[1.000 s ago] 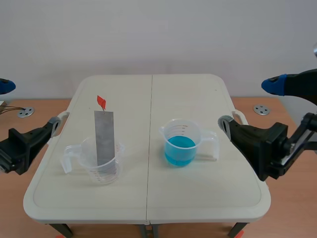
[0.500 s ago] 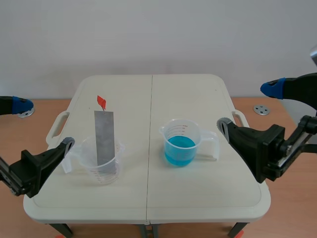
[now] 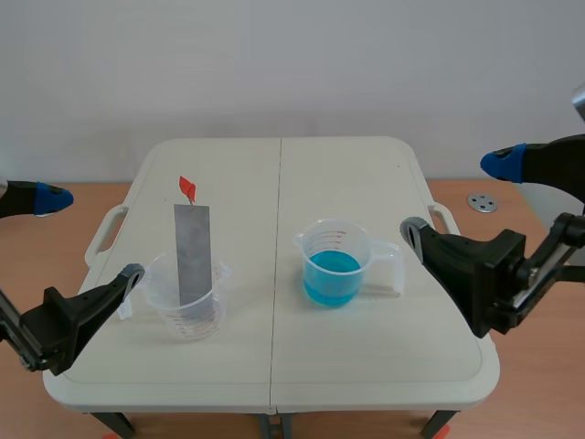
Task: Hold the metal plate by the orange handle, dip it into the blue solution, take it out and point at it, then put the plate back in the beaker on the left.
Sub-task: 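Return to the home posture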
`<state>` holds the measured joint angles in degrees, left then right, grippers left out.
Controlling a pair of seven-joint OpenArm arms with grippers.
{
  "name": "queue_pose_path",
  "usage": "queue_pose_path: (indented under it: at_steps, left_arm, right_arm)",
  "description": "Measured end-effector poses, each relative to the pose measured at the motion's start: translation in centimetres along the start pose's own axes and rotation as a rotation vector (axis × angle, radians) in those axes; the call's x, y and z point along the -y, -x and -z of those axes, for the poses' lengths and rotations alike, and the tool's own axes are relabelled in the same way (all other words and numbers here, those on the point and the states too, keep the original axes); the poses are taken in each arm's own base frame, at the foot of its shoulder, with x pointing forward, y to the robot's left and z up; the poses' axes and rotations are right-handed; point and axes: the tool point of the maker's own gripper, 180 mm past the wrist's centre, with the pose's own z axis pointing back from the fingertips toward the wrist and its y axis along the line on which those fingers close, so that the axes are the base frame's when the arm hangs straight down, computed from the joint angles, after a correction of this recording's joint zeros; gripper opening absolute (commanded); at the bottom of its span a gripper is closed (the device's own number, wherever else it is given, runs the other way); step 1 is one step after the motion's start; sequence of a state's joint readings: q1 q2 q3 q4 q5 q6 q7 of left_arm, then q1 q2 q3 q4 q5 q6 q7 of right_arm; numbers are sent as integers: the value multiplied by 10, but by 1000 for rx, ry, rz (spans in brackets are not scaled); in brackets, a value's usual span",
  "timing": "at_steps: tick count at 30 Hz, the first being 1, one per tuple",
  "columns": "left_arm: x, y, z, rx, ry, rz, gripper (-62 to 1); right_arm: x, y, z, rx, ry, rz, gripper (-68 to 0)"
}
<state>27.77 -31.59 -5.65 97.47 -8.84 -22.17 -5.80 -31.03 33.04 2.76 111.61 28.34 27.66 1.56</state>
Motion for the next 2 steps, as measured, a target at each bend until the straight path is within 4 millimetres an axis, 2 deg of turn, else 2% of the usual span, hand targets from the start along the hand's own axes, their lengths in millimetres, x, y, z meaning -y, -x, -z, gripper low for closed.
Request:
queue_pose_path:
  at_steps: [2]
  left_arm:
    - [0, 0, 0, 0, 0, 0, 14]
  right_arm:
    - [0, 0, 0, 0, 0, 0, -12]
